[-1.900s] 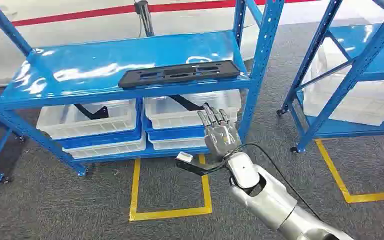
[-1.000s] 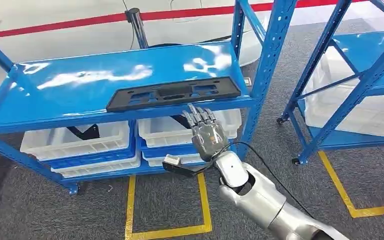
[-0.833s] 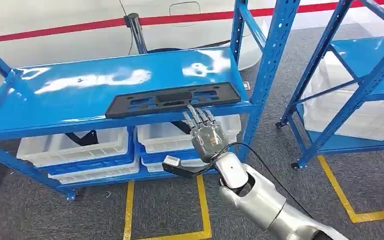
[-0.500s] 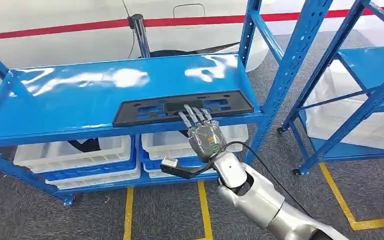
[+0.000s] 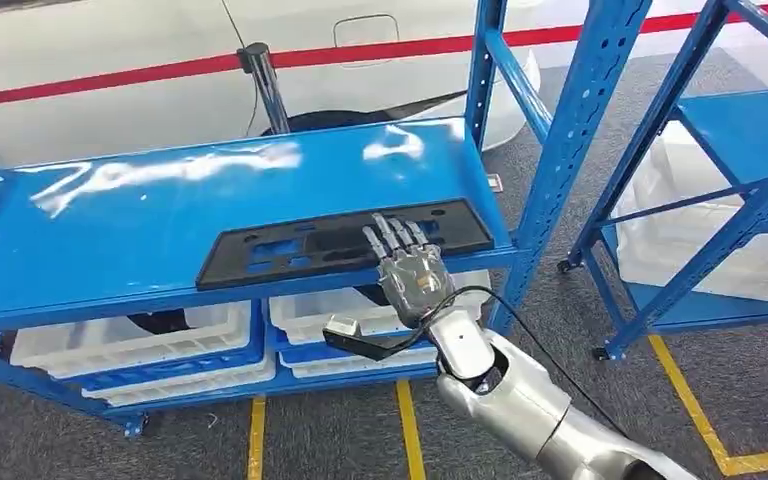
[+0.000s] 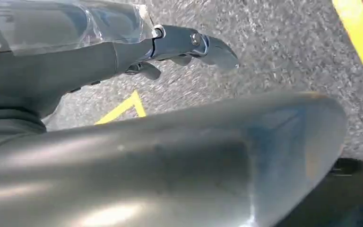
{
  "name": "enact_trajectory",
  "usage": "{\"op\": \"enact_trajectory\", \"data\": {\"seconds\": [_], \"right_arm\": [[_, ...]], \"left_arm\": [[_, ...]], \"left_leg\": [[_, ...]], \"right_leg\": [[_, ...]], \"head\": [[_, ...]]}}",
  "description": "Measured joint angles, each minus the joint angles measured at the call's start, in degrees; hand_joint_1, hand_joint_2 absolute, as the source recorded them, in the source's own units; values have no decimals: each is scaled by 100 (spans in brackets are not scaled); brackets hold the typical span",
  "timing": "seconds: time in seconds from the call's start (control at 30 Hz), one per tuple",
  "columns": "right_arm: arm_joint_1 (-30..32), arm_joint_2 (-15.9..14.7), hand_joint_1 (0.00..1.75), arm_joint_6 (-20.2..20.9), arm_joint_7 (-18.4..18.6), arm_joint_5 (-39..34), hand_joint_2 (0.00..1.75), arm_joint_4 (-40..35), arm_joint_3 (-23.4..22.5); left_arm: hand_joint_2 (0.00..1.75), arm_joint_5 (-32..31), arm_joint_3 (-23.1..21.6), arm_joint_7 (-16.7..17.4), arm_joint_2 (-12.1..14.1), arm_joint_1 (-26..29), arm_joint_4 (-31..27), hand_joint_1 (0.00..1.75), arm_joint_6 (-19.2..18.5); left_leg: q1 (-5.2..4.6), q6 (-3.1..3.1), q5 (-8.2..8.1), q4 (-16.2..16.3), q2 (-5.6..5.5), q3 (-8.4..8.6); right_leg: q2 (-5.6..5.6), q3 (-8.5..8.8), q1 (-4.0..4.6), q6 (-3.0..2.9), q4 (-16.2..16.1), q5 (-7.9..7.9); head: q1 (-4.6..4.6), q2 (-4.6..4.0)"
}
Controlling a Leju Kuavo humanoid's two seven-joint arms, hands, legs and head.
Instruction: Take the parts from the cabinet and place them on the table.
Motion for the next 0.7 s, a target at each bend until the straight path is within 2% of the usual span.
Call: {"op": "enact_trajectory", "data": {"seconds": [0.03,0.07,0.1,0.13,0.17,0.2,0.23,0.3,0.37,0.4,0.47,0.5,0.53,0.57,0.6,0.63,0.67,0.7], "right_arm": [[11,-6,0,0,2,-4,175,0,4],[14,-11,0,0,9,-11,175,2,4],[13,-11,0,0,11,-26,175,0,4],[10,-11,0,0,18,-39,175,-4,4],[6,-11,0,0,17,-44,175,-11,4],[1,-24,0,0,26,-56,175,-11,4],[-5,-26,0,9,35,-79,175,-13,4],[2,-35,0,11,52,-114,175,-24,2],[-3,-50,0,9,70,-155,175,-42,-2],[-6,-57,0,4,79,-168,175,-44,-2],[5,-96,0,0,81,-214,175,-44,-2],[31,-120,0,-2,83,-232,175,-44,-2],[63,-149,0,-2,83,-242,175,-44,-2],[86,-173,24,-2,83,-280,175,-44,-2],[97,-197,164,-2,83,-293,175,-44,-2],[97,-219,175,-2,77,-330,175,-44,-2],[97,-240,175,2,76,-352,175,-44,-4],[96,-271,175,13,76,-380,175,-44,-4]], "left_arm": [[0,7,-2,0,0,23,0,0,0],[0,9,-2,0,-2,34,0,0,0],[0,9,-2,0,-4,39,0,0,0],[0,9,0,0,-4,39,0,0,2],[0,11,0,0,-4,38,0,0,7],[0,15,0,0,4,43,2,0,13],[0,15,0,0,2,30,0,0,20],[0,13,-2,-11,-4,40,0,0,31],[0,-18,-2,-83,-26,36,0,0,55],[0,-22,0,-99,-24,21,0,0,72],[0,-11,0,-81,-26,-7,0,0,87],[0,-11,0,-79,-26,-8,0,0,83],[0,-9,0,-79,-26,1,0,0,66],[0,-7,0,-87,-26,18,0,0,48],[0,-4,0,-101,-28,31,0,0,41],[0,-4,0,-105,-30,30,0,0,31],[0,-4,0,-129,-31,26,0,0,22],[0,-4,0,-157,-28,17,0,0,6]], "left_leg": [[18,-15,19,108,1,-167],[24,-12,174,-60,1,-183],[22,-2,446,-441,0,-86],[13,32,826,-1001,0,101],[-16,100,1210,-1555,1,287],[-62,155,1323,-1811,-12,336],[-91,179,1118,-1819,-15,349],[-104,196,1212,-1829,-10,424],[-28,230,1245,-1897,-4,513],[-35,286,1210,-1901,-1,551],[-46,342,1159,-1900,-1,588],[-49,350,1130,-1898,-5,604],[-49,351,1102,-1898,-12,631],[-48,346,1069,-1898,-19,672],[-47,334,1027,-1895,-27,729],[-46,317,983,-1891,-31,790],[-47,289,939,-1881,-31,829],[-87,245,888,-1848,-33,840]], "right_leg": [[18,51,0,4,1,-41],[26,108,0,15,0,-85],[33,180,5,26,-1,-131],[33,265,8,39,-4,-185],[32,337,10,54,-18,-240],[39,385,11,83,-15,-277],[60,388,22,132,-28,-324],[60,431,18,179,-81,-369],[28,481,14,244,5,-475],[11,358,54,266,260,-597],[9,-235,41,287,1246,-992],[9,-553,41,297,1703,-1098],[8,-759,39,301,1912,-1058],[7,-826,34,304,1838,-881],[4,-743,22,306,1475,-547],[-1,-565,8,303,937,-183],[-12,-371,-2,307,402,129],[-25,-266,1,303,95,199]], "head": [[0,0],[2,0],[0,0],[0,0],[0,0],[2,0],[0,0],[2,0],[2,0],[4,0],[2,0],[4,0],[2,0],[4,0],[2,0],[2,0],[2,0],[2,0]]}}
